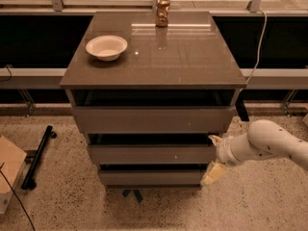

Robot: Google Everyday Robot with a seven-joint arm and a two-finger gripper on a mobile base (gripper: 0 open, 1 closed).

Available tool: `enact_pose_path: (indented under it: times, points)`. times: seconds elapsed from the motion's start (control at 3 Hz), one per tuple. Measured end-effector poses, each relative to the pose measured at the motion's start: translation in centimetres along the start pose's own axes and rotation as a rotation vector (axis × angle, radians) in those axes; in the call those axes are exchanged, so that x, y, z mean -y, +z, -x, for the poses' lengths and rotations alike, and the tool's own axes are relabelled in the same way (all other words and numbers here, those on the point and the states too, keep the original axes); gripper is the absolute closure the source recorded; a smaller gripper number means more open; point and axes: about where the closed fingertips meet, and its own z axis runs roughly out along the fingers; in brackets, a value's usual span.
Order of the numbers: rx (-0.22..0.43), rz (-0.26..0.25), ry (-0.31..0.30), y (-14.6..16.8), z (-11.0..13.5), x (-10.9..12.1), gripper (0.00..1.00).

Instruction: Open middle drawer

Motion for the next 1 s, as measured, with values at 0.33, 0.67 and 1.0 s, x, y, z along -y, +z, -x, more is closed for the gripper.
enact_pose_path:
  times: [0.33, 0.67, 1.0]
  points:
    - [-0.007, 0.015, 0.014, 1.7, -0.7, 0.7, 0.0]
    - [-0.006, 0.028, 0.042, 3.0, -1.5, 1.6, 0.0]
    - [-0.006, 0.045, 0.058, 4.6, -1.9, 2.8, 0.0]
